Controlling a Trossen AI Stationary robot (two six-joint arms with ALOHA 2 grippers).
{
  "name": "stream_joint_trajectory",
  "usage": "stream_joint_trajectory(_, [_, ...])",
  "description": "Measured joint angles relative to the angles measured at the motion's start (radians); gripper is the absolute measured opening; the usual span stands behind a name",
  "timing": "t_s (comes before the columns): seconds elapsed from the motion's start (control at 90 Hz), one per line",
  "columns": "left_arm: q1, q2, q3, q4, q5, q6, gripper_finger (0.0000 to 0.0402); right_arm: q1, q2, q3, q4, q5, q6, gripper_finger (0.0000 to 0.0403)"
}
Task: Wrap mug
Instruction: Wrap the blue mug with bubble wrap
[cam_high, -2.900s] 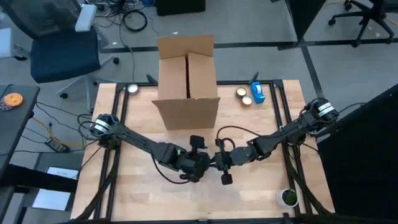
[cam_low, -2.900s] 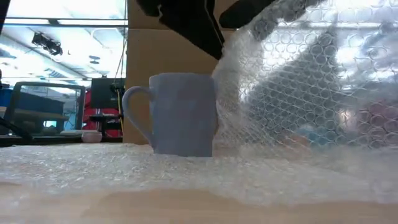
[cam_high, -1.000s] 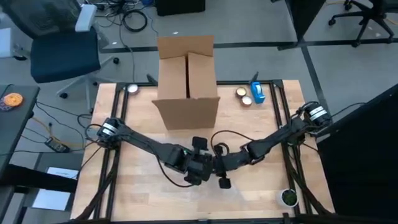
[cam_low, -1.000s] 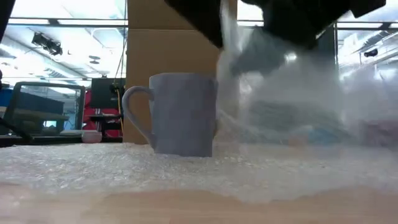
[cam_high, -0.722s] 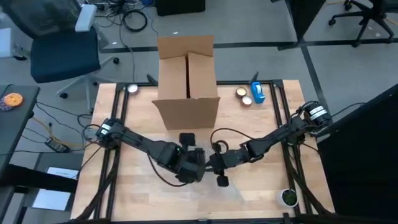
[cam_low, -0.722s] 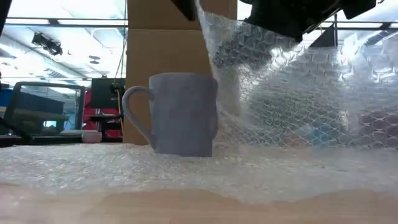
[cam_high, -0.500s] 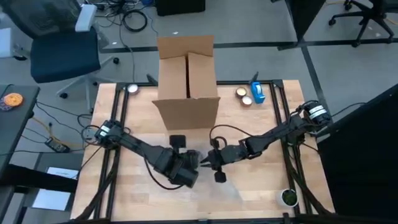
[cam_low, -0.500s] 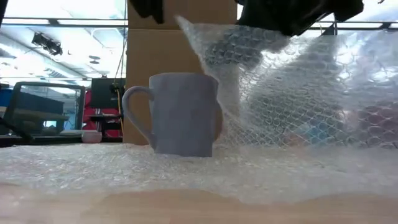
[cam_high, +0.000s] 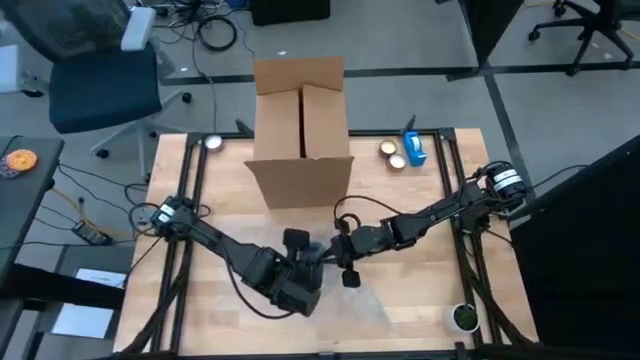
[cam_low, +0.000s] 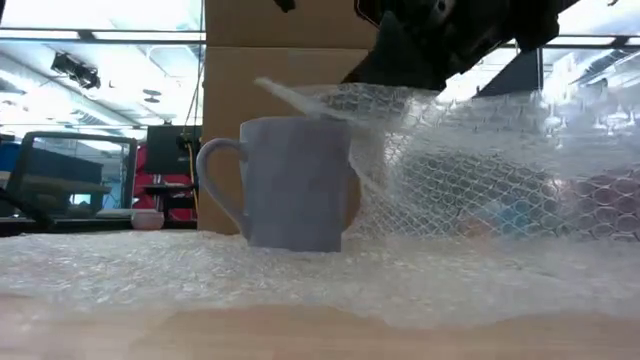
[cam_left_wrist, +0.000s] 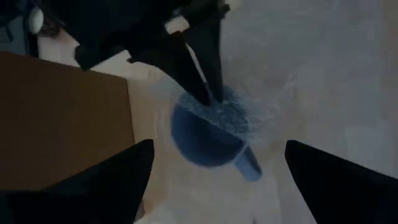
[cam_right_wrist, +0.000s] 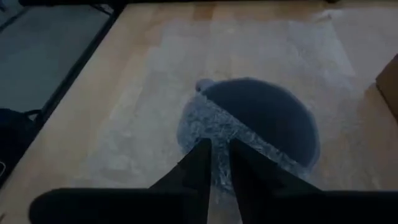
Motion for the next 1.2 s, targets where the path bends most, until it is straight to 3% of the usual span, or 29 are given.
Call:
stream_joint_trajectory(0.422, [-0.004, 0.227, -0.001, -0.009, -0.01, 0.178, 0.0349, -0.003, 0.0, 0.0, -0.002, -0.001, 0.038, 0.0023])
stream_joint_trajectory(1.2, [-0.029, 0.25, 0.0, 0.291, -0.26, 0.177, 0.0347, -0.002, -0.012, 0.0, -0.02, -0.004, 0.115, 0.0022])
